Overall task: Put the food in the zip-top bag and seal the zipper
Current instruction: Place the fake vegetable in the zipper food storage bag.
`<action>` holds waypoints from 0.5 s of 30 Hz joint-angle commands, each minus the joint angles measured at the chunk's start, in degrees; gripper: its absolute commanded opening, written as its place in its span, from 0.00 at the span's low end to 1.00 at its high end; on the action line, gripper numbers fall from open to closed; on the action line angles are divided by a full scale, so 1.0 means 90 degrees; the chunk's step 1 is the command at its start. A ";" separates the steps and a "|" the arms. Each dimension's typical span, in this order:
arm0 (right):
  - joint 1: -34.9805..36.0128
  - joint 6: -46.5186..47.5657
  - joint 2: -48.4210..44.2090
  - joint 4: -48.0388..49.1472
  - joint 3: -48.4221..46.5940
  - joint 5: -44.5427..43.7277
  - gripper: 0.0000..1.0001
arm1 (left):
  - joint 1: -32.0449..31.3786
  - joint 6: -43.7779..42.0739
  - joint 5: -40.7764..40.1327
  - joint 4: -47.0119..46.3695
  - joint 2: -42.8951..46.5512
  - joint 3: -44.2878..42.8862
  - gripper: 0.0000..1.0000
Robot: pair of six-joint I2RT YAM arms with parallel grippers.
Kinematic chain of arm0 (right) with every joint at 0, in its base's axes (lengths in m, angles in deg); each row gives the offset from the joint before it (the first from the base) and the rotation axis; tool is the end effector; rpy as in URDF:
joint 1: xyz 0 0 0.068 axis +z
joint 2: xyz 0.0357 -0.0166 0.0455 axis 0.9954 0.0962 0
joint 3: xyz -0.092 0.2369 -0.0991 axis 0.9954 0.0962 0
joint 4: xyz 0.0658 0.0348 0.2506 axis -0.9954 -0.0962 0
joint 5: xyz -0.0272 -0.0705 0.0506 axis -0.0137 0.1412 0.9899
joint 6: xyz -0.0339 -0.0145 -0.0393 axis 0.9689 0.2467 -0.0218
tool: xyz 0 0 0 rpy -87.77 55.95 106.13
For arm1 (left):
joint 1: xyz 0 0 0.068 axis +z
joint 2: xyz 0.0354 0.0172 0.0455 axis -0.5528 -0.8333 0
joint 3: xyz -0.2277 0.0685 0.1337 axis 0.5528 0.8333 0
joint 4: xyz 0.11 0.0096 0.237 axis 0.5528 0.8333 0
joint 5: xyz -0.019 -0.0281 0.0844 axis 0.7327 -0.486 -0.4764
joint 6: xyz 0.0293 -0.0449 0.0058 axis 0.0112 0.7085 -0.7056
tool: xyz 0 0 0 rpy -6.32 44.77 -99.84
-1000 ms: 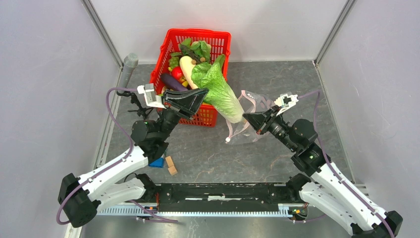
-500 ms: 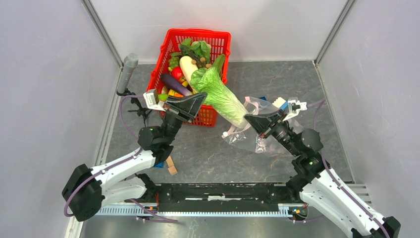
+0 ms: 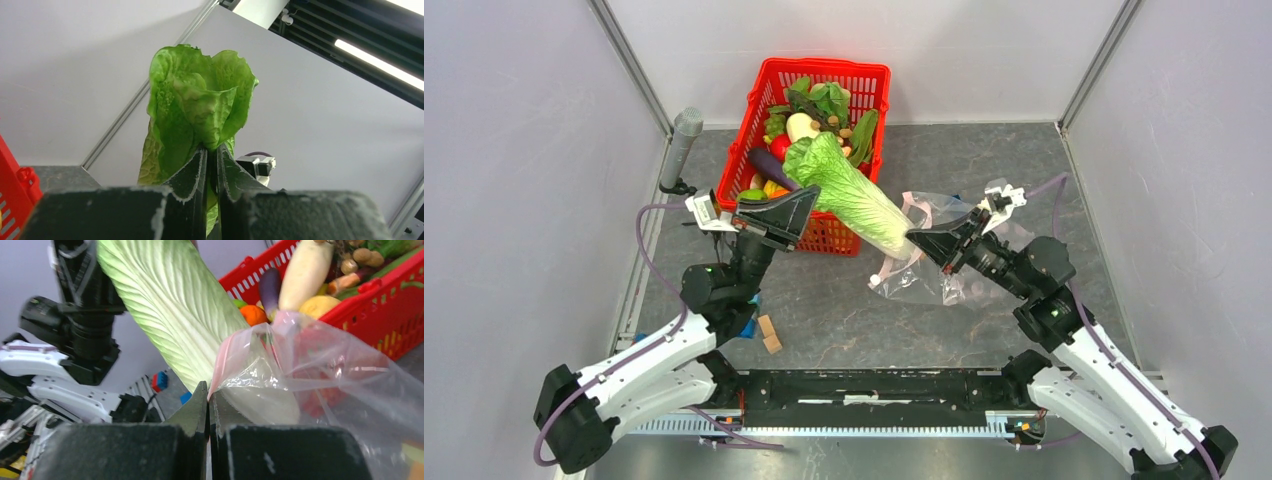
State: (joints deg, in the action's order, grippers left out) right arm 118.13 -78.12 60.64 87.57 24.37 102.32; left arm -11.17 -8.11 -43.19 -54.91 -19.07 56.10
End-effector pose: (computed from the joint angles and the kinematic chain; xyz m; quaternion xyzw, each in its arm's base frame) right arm 0.1311 0.1029 0.3481 -0.1284 0.6299 0.5286 0.5543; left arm 0.1322 -0.1252 0.3636 -0.0566 0.4111 -0.6305 0.6560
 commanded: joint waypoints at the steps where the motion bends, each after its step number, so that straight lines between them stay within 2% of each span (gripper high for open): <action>1: -0.0008 0.0929 0.0119 -0.0948 -0.0321 -0.0292 0.00 | 0.0029 0.0033 -0.0110 -0.0104 0.0168 -0.0282 0.02; 4: -0.0008 0.0960 0.0272 -0.0921 -0.0152 -0.0574 0.00 | 0.0031 0.0499 -0.0105 -0.0729 0.0041 -0.0023 0.02; 9: -0.0008 0.0528 0.0228 -0.0009 0.0416 -0.0635 0.00 | 0.0050 0.1286 -0.0184 -0.2069 -0.0570 0.0405 0.02; 15: -0.0008 -0.0016 0.0162 0.1119 0.0929 -0.0349 0.00 | 0.0065 0.1393 0.0028 -0.2200 -0.0788 0.0389 0.02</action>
State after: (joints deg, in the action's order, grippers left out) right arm 118.10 -74.58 63.24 86.00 30.42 97.73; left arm -10.80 0.83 -43.52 -66.50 -26.54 59.86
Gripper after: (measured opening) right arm 0.010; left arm 0.130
